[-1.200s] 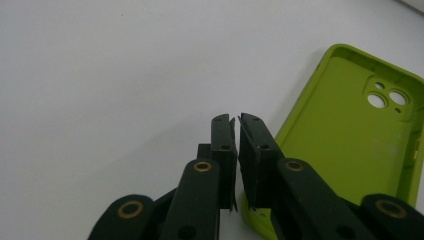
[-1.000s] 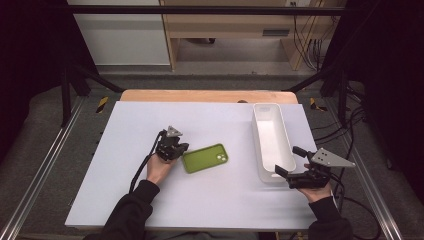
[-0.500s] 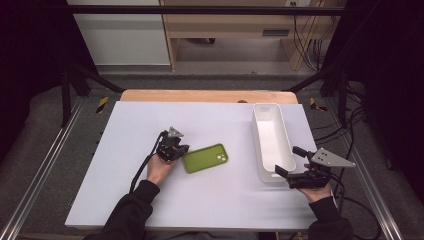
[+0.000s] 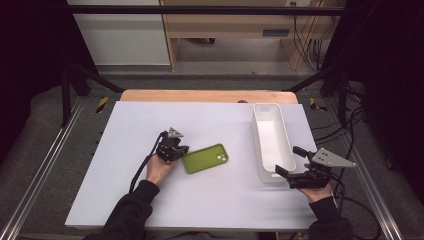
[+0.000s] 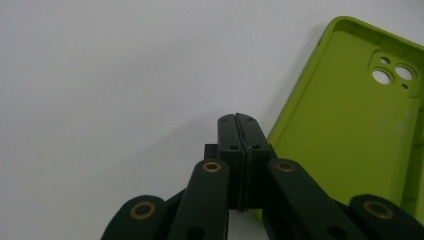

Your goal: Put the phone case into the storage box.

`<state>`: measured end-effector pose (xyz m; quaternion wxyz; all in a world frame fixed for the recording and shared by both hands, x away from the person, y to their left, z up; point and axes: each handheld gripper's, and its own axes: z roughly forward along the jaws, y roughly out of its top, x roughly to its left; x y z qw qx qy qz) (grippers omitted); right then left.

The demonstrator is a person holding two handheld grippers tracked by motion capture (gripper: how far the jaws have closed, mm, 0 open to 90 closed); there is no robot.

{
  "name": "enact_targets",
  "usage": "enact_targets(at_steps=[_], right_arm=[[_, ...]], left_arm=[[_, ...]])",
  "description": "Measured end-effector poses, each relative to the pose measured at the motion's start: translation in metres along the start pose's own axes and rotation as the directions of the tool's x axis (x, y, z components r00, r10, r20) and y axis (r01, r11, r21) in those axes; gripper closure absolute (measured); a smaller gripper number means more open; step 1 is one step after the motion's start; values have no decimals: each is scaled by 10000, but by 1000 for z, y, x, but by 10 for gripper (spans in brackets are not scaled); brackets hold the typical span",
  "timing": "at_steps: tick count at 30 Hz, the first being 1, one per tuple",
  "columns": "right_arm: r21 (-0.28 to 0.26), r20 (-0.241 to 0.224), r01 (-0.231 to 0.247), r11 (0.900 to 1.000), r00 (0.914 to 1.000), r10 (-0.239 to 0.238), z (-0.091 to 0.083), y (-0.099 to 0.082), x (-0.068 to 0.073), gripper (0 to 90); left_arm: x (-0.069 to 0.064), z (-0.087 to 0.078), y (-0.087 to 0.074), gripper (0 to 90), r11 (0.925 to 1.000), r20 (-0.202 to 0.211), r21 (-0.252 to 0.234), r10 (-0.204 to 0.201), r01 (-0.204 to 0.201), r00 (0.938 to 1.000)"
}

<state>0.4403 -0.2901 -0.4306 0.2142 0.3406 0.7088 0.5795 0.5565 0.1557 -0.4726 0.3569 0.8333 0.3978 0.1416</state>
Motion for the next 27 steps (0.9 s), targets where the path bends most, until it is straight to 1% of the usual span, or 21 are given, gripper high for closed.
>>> enact_targets(at_steps=[2, 10, 13, 21, 27], right_arm=[[9, -9, -13, 10000, 10000, 13, 0, 0, 0, 2], [0, -39, -24, 10000, 10000, 24, 0, 0, 0, 2], [5, -30, -24, 10000, 10000, 24, 0, 0, 0, 1], [-1, -50, 3, 10000, 10000, -3, 0, 0, 0, 2], [32, -42, -18, 10000, 10000, 18, 0, 0, 0, 2]], left_arm=[[-1, 1, -1, 897, 10000, 6, 78, 44, -44, 10000], [-4, -1, -2, 898, 9999, 76, 87, 86, -86, 9999], [-5, -1, -2, 898, 9997, 80, 122, 187, -188, 9998], [-9, -4, -3, 898, 9994, 189, 166, 292, -295, 9994], [-11, -5, -5, 898, 9995, 214, 183, 262, -266, 9994]])
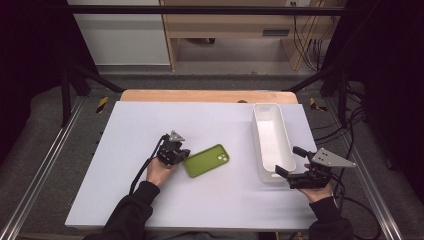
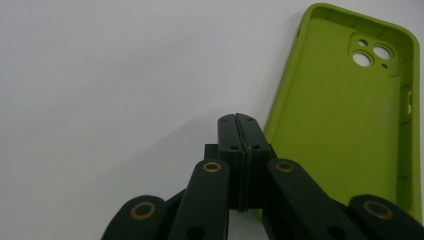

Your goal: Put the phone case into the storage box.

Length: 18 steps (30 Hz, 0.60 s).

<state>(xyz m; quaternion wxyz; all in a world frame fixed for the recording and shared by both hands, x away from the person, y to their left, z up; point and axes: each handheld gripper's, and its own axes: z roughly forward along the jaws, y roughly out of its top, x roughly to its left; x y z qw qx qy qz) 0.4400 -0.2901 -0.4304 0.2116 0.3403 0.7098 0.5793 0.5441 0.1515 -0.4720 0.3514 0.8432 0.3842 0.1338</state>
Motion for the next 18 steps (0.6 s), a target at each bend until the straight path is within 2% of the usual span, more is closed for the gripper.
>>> enact_targets(at_steps=[18], right_arm=[[-51, -3, 35, 10000, 10000, -35, -1, 0, 0, 1]], left_arm=[[-12, -4, -6, 899, 9997, 152, 98, 229, -230, 9996]])
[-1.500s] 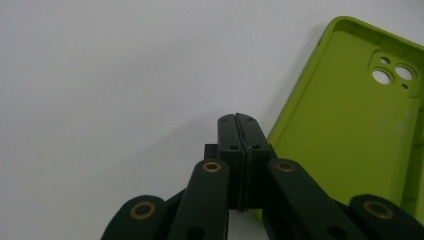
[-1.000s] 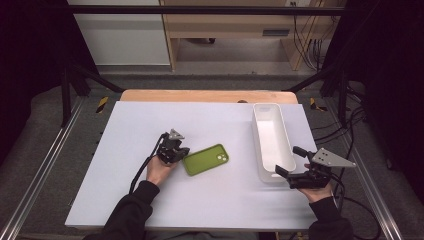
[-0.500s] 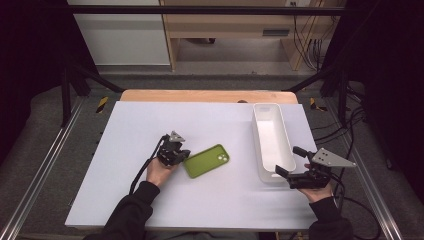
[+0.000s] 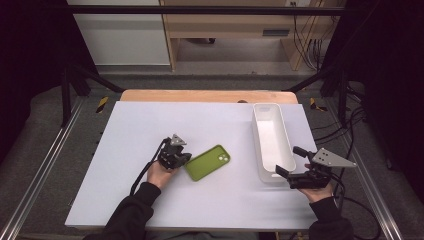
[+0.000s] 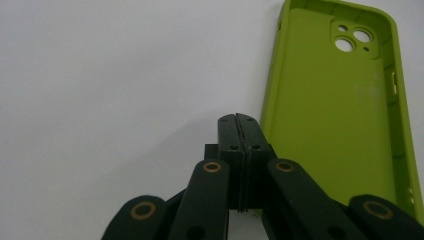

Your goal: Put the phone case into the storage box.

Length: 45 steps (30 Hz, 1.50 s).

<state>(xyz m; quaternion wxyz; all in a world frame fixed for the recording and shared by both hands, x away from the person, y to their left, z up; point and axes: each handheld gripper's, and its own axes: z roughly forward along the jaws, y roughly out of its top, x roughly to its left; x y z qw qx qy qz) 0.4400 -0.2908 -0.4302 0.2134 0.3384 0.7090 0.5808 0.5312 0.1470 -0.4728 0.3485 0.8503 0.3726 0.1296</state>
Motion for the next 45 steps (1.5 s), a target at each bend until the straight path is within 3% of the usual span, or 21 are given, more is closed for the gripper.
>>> enact_targets(at_steps=[33, 45], right_arm=[[-3, 13, -35, 10000, 10000, 35, 0, 0, 0, 2], [-13, 7, -55, 10000, 10000, 56, -1, 0, 0, 2]], left_arm=[[-20, -6, -7, 899, 9986, 250, 149, 505, -508, 9984], [-16, -12, -5, 896, 9990, 108, -111, 425, -424, 9990]])
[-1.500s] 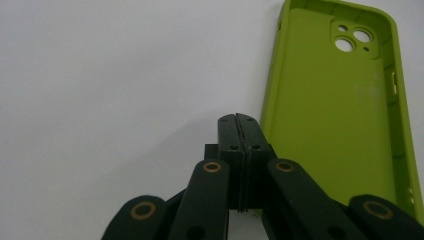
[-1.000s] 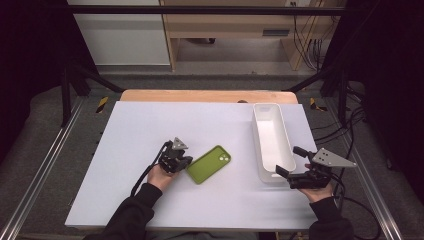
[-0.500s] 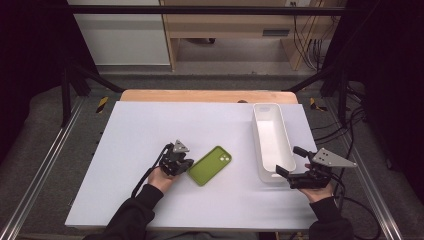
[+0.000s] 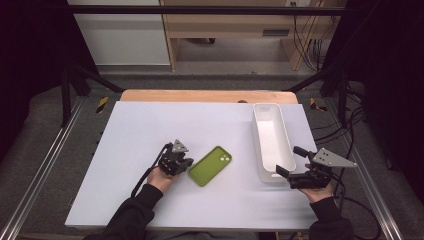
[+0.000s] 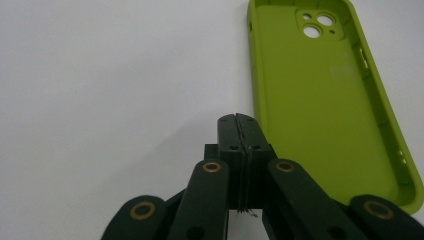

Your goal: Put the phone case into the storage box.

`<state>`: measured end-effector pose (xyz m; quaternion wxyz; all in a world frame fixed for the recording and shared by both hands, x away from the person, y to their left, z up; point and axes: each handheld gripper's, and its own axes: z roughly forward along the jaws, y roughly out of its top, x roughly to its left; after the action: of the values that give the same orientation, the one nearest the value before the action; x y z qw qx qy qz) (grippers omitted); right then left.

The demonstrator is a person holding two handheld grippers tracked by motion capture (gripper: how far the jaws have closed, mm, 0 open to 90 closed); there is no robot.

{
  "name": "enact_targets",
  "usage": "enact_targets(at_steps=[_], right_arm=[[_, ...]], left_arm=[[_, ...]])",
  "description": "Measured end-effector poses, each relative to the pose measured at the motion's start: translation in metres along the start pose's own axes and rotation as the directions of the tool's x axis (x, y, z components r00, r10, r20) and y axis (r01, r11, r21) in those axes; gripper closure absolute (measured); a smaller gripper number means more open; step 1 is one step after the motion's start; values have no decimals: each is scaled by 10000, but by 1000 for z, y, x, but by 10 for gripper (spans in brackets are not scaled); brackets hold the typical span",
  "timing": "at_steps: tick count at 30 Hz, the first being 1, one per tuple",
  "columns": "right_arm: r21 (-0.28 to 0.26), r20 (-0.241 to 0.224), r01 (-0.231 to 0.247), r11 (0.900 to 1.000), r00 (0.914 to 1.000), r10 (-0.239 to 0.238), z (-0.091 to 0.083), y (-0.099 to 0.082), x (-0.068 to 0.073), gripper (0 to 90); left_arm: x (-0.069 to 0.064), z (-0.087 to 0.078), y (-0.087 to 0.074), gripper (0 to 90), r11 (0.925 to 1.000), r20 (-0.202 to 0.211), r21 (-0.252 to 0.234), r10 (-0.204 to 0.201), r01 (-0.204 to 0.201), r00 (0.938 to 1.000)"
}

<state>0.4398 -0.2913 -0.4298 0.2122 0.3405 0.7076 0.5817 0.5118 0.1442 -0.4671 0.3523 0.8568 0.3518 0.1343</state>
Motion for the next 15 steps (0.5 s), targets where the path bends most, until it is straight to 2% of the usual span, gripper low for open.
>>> enact_targets(at_steps=[5, 9, 15], right_arm=[[-1, 6, 6, 10000, 10000, -6, 0, 0, 0, 2], [10, 0, 21, 10000, 10000, -21, 0, 0, 0, 2], [31, -49, 63, 10000, 10000, -63, 1, 0, 0, 2]], left_arm=[[3, -9, 2, 825, 9993, 21, -351, -107, 107, 9999], [5, -22, 6, 710, 9956, -46, -900, -249, 244, 9997], [7, -34, 10, 543, 9906, -202, -1340, -307, 278, 9993]])
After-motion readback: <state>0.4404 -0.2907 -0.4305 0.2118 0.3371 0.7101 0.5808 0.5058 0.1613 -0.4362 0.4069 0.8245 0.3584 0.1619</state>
